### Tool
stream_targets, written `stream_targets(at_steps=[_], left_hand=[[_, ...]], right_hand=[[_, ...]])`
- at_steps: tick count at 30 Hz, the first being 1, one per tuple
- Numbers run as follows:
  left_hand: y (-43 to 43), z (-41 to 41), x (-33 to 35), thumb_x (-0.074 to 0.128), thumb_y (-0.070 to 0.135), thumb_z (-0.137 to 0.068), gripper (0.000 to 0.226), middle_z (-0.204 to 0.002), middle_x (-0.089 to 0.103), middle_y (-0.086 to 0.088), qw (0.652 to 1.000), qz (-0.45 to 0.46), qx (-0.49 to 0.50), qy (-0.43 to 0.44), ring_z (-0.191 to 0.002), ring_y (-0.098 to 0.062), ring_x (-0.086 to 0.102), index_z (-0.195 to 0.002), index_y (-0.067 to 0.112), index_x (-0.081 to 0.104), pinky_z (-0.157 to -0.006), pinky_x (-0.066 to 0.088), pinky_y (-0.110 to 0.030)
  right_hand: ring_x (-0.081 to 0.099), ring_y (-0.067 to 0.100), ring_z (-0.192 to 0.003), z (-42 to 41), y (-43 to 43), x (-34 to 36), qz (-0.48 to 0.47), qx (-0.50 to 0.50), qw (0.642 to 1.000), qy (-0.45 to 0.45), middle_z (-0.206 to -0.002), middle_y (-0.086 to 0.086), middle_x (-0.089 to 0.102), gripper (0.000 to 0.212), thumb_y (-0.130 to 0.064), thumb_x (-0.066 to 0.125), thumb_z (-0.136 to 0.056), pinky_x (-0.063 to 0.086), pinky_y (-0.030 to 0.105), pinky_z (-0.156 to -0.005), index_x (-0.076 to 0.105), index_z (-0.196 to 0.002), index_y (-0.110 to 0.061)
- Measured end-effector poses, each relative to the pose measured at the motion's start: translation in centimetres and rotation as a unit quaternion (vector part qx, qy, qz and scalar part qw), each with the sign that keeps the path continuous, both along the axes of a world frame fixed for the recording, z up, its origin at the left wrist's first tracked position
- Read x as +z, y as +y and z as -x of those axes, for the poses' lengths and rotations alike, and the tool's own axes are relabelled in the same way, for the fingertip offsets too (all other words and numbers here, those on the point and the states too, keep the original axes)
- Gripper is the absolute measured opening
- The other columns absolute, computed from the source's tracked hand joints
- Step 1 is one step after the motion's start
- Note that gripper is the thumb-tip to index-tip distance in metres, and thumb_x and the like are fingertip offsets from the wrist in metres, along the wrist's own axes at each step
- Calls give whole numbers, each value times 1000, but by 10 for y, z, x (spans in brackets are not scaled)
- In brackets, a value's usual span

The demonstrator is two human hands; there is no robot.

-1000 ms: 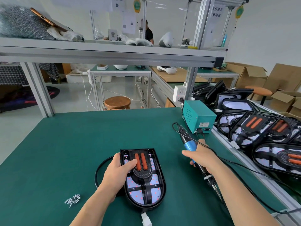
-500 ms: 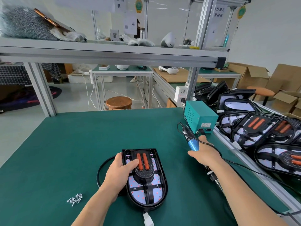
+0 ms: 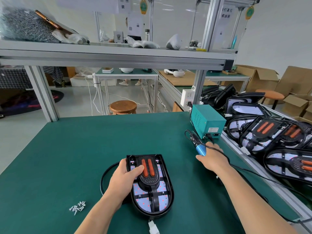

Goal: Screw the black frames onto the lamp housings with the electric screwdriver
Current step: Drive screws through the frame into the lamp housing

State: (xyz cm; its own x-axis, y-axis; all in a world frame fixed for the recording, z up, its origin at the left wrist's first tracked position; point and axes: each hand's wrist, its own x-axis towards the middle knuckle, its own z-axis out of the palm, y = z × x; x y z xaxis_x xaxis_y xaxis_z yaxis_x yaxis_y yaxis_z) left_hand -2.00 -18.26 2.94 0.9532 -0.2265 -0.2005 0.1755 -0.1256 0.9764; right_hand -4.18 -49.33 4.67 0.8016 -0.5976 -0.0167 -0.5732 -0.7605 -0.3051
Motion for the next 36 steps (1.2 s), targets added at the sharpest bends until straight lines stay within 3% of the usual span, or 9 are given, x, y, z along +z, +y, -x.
stream_targets(at_steps=[9, 15, 19, 22, 25, 27, 29, 33, 36], left_hand=[[1, -1, -2, 73, 44, -67, 48, -101, 77, 11, 1000, -2, 2, 4, -98, -15, 73, -111, 30, 63, -96, 54, -45], [1, -1, -2, 73, 45, -67, 46, -100, 76, 13, 1000, -7, 2, 6, -97, -14, 73, -110, 32, 62, -96, 55, -45], [1, -2, -1, 72, 46, -65, 48, -101, 76, 11, 1000, -15, 5, 1, -99, -16, 72, -110, 31, 63, -97, 54, -46], [1, -2, -2, 73, 47, -65, 49, -103, 76, 9, 1000, -19, 7, 3, -101, -19, 71, -110, 30, 62, -98, 53, -48], [1, -2, -2, 73, 48, -65, 48, -101, 76, 10, 1000, -18, 9, 8, -100, -18, 72, -108, 32, 62, -97, 54, -47], [1, -3, -3, 73, 48, -64, 48, -100, 76, 11, 1000, -20, 8, 6, -99, -17, 72, -108, 32, 62, -97, 54, -47], [2, -3, -4, 73, 48, -65, 48, -101, 76, 12, 1000, -20, 7, 5, -99, -16, 72, -109, 32, 63, -97, 54, -46], [2, -2, -4, 74, 47, -65, 50, -100, 76, 14, 1000, -13, -2, 6, -97, -13, 73, -112, 32, 63, -96, 54, -44], [1, -2, -3, 73, 48, -65, 48, -100, 76, 14, 1000, -15, 1, 6, -99, -15, 72, -110, 33, 62, -96, 54, -45]], right_hand=[[50, 27, -117, 0, -3, -4, 24, 0, 1000, 18, -128, 10, 47, 49, -44, 53, -100, 46, 37, -87, 43, -133, -10], [37, 29, -137, 12, 1, -11, 53, 23, 997, 46, -155, 13, 31, 79, -42, 42, -105, 39, 38, -107, -1, -158, -4], [30, 31, -144, 31, 8, -10, 23, 63, 997, 43, -161, 15, 23, 79, -35, 42, -106, 33, 39, -115, -8, -158, -3], [22, 28, -150, 45, 14, -10, -2, 100, 995, 16, -164, 12, 15, 71, -29, 40, -107, 23, 35, -120, -1, -158, -2], [31, 26, -146, 54, 14, -7, -29, 122, 992, -8, -155, 10, 33, 55, -24, 38, -108, 27, 31, -116, 20, -153, 1], [55, 24, -115, 57, 8, -5, -34, 130, 991, -24, -121, 5, 57, 38, -27, 41, -107, 42, 30, -89, 44, -138, -5], [57, 20, -86, 59, 7, -1, -20, 120, 992, -25, -92, -2, 58, 27, -34, 50, -103, 39, 29, -68, 55, -121, -14], [58, 22, -103, 58, 5, -3, 94, 103, 990, 17, -105, 1, 53, 49, -47, 65, -93, 46, 32, -86, 50, -129, -18], [55, 24, -112, 54, 3, -4, 76, 86, 993, 3, -115, 5, 58, 51, -47, 63, -94, 45, 32, -90, 50, -131, -15]])
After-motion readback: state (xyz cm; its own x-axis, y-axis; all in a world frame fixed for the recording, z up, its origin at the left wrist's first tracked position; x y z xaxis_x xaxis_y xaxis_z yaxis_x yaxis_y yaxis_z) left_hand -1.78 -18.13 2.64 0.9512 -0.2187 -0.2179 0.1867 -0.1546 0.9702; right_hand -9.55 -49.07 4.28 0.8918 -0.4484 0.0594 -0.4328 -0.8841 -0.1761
